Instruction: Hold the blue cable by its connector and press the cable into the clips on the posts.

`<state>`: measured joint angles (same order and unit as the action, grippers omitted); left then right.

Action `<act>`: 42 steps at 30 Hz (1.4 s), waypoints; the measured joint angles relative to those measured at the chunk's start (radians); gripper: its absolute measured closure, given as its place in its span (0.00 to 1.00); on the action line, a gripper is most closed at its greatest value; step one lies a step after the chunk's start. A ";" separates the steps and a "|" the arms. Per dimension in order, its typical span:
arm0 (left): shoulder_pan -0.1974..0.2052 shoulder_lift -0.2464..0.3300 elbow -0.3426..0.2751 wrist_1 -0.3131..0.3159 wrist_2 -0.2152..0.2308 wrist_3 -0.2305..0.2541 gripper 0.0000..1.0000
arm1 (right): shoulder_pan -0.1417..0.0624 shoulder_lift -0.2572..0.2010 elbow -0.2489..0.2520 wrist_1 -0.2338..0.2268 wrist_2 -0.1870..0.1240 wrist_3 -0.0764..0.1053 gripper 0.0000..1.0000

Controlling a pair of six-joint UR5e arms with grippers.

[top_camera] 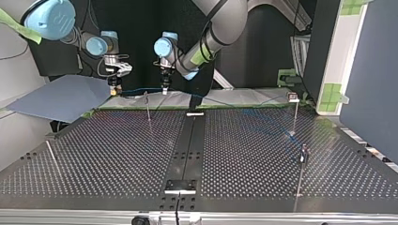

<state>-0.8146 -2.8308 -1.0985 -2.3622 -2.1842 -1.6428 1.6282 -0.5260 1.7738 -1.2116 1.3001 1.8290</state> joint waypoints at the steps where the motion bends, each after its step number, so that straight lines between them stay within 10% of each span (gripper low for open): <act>1: 0.001 0.000 0.002 -0.001 0.000 0.000 1.00 | -0.002 0.007 -0.005 0.003 0.000 -0.001 1.00; 11: 0.004 0.000 0.018 -0.015 0.002 0.000 1.00 | -0.018 0.053 -0.032 0.010 0.006 -0.017 1.00; 21: 0.006 -0.001 0.040 -0.031 0.002 0.009 1.00 | -0.020 0.054 -0.070 0.057 -0.006 -0.079 1.00; 42: 0.051 -0.002 0.095 -0.054 0.056 0.002 1.00 | -0.013 0.054 -0.141 0.127 -0.016 -0.084 1.00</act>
<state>-0.7636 -2.8325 -1.0031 -2.4158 -2.1278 -1.6403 1.6153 -0.4724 1.6332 -1.0842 1.2843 1.7452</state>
